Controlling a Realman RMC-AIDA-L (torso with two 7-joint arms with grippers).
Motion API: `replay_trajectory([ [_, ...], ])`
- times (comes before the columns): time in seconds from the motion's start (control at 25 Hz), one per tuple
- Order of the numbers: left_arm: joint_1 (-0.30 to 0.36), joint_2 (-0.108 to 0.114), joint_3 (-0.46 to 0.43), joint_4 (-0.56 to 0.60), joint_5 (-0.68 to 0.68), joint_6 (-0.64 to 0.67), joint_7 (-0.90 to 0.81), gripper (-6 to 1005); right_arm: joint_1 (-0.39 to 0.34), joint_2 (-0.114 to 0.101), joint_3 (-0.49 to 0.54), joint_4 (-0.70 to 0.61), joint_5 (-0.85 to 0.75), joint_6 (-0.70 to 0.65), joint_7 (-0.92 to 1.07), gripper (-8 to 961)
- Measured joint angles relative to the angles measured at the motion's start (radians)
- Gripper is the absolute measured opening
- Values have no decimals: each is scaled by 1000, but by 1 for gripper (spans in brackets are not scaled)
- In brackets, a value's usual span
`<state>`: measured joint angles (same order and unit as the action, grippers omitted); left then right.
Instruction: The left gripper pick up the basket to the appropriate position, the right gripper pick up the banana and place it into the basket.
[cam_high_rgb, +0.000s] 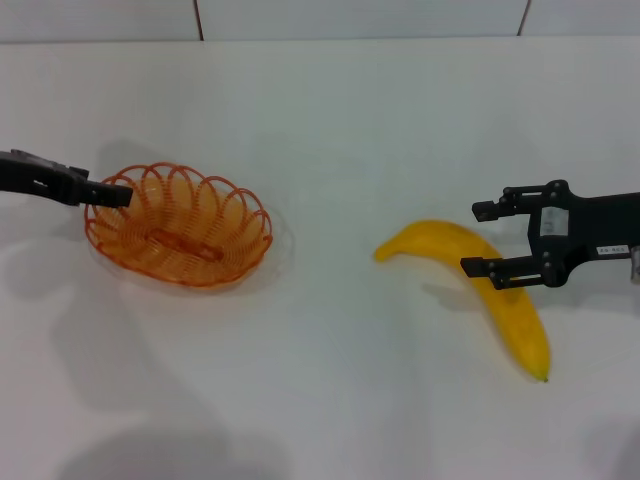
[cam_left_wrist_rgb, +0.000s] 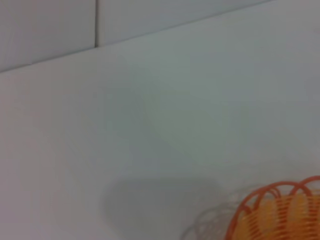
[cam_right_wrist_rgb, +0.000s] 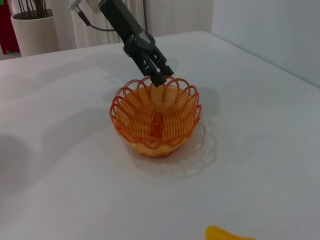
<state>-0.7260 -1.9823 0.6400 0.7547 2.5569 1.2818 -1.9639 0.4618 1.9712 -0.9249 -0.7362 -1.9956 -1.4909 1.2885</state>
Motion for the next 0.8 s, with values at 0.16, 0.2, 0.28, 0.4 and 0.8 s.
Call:
replay_trajectory([
  [0.16, -1, -9, 0, -4, 1, -20, 4, 797, 0, 0, 0, 0, 0, 0, 0, 758],
  [0.2, -1, -12, 0, -4, 2, -21, 7, 797, 0, 0, 0, 0, 0, 0, 0, 758],
  [0.28, -1, -18, 0, -4, 2, -27, 11, 796, 0, 0, 0, 0, 0, 0, 0, 758],
  [0.4, -1, -23, 0, -5, 3, -34, 16, 796, 0, 0, 0, 1, 0, 0, 0, 758],
  [0.8, -5, -26, 0, -29, 3, -59, 27, 794, 0, 0, 0, 1, 0, 0, 1, 758],
])
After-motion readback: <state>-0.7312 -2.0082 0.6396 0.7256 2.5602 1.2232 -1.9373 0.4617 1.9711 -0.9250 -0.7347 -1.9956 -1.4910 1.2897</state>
